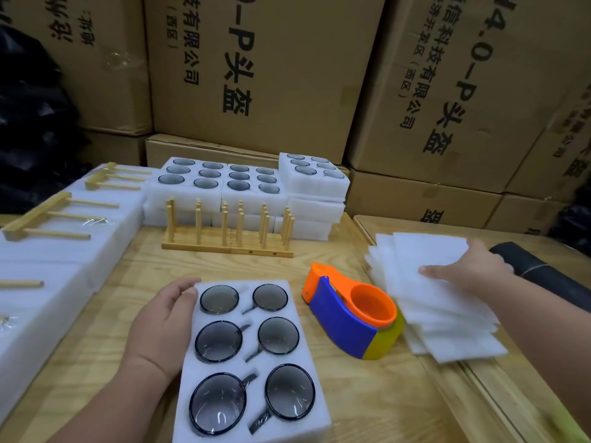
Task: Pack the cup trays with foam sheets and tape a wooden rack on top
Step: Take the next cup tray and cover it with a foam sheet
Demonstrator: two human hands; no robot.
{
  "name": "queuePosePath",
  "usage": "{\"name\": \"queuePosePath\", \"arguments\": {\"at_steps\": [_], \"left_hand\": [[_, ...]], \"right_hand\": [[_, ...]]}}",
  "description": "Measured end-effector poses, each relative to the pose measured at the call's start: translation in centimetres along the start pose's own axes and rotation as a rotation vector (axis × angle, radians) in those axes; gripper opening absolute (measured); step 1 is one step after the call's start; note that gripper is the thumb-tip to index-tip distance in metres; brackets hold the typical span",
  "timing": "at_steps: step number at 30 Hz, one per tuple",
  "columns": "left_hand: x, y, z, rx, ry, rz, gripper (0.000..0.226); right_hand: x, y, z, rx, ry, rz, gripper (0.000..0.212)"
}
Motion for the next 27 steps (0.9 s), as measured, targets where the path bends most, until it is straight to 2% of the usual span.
{"name": "queuePosePath", "arguments": {"at_steps": [2,7,8,11,14,20,24,27], "left_hand": [[0.0,0.0,0.1,0.003,0.003,-0.001,0.032],[0.0,0.2,0.3,0.003,-0.006,-0.005,0.033],[0.0,0.2,0.4,0.005,-0.011,-0.005,0.032],[0.1,0.4,0.8,0.014,-0.017,-0.009,0.032],[0.2,0.5,1.1,0.028,-0.014,-0.009,0.031],[0.2,1.1,1.7,0.048,-0.012,-0.005,0.030],[0.3,1.3,2.1,0.050,-0.020,-0.007,0.033],[0.4,1.5,2.4,0.048,-0.024,-0.002,0.046]], "right_hand": [[0.5,0.1,-0.2,0.048,0.040,0.064,0.121],[2.3,-0.1,-0.8,0.156,-0.067,0.196,0.100],[2.8,-0.1,-1.1,0.170,-0.124,0.195,0.089],[4.5,0.6,-1.9,0.207,-0.283,0.160,0.041],[6.1,1.8,-2.9,0.198,-0.468,0.152,0.027],[6.3,4.6,-4.8,0.197,-0.814,0.080,0.022],[3.3,8.1,-6.4,0.188,-1.108,-0.142,0.028],[-0.2,11.3,-7.1,0.236,-1.283,-0.327,0.036]]}}
Point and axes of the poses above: each hand's wrist, its own y-axis away from the middle knuckle, its own x-axis out of the back of the hand, z = x × y, the point moved 1 cm from there along -y, towards the middle knuckle, and after that the axes turned 4 degrees about -y, right-handed, at the moved point
